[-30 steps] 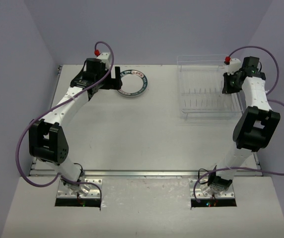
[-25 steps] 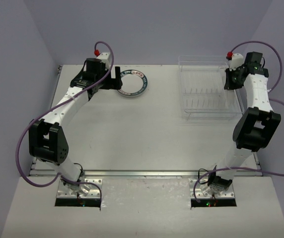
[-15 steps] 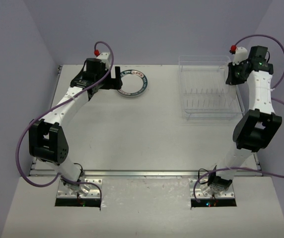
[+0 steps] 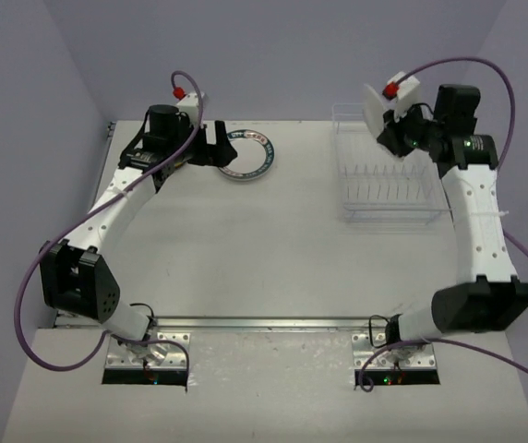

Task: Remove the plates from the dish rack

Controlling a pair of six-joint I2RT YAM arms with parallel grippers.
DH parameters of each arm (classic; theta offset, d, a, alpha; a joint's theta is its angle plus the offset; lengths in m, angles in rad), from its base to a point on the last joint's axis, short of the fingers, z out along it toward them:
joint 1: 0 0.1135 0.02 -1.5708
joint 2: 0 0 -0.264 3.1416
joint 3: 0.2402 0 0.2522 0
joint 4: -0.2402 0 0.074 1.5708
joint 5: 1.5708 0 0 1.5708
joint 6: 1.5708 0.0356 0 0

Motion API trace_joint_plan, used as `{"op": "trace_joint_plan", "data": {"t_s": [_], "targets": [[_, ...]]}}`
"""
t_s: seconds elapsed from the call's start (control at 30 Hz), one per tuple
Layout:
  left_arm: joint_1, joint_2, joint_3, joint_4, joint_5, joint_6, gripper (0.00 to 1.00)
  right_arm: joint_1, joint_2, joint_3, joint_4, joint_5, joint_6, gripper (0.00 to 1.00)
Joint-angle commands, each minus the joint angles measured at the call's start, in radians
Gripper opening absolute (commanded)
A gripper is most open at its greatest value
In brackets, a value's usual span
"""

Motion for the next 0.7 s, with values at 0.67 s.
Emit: {"op": "trace_joint_plan", "data": {"t_s": [0.67], "targets": [[0.027,-0.039,0.009,-0.090,0.497,-0.001,0.86,0.806,-0.496,-1.136,1.262,0.462,-1.281,0.00]]}}
